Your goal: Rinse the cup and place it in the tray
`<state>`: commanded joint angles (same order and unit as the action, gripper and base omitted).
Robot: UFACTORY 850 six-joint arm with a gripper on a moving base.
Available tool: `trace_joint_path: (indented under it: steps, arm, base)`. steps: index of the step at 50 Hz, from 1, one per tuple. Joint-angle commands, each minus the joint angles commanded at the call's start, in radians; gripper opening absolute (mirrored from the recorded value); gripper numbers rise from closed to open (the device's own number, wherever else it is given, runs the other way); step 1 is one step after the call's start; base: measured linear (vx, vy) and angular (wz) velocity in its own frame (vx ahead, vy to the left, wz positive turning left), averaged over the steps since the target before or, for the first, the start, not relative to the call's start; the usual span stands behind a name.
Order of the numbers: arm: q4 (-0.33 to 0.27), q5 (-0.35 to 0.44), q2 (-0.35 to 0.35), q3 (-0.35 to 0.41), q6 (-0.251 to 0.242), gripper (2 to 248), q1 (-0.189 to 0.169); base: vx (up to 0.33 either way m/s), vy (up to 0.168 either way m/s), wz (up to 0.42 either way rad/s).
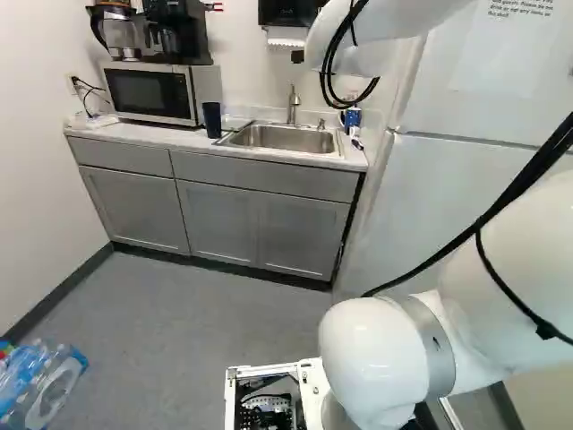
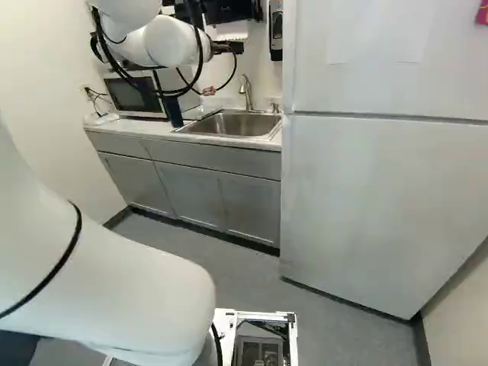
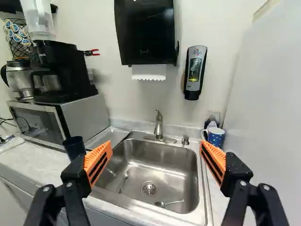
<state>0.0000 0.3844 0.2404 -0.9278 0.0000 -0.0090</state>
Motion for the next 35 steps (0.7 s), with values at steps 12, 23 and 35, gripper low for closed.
trace_joint_path:
  steps: [12,23,35]
  arm:
    - [0.0,0.0,0.0,0.0,0.0,247,0.0]
    - [0.0,0.0,0.0,0.0,0.0,247,0.0]
    - [0.0,0.0,0.0,0.0,0.0,247,0.0]
  base:
    - [0.134,0.025,0.112]
    - [0.134,0.028,0.116]
    - [0.147,0.023,0.091]
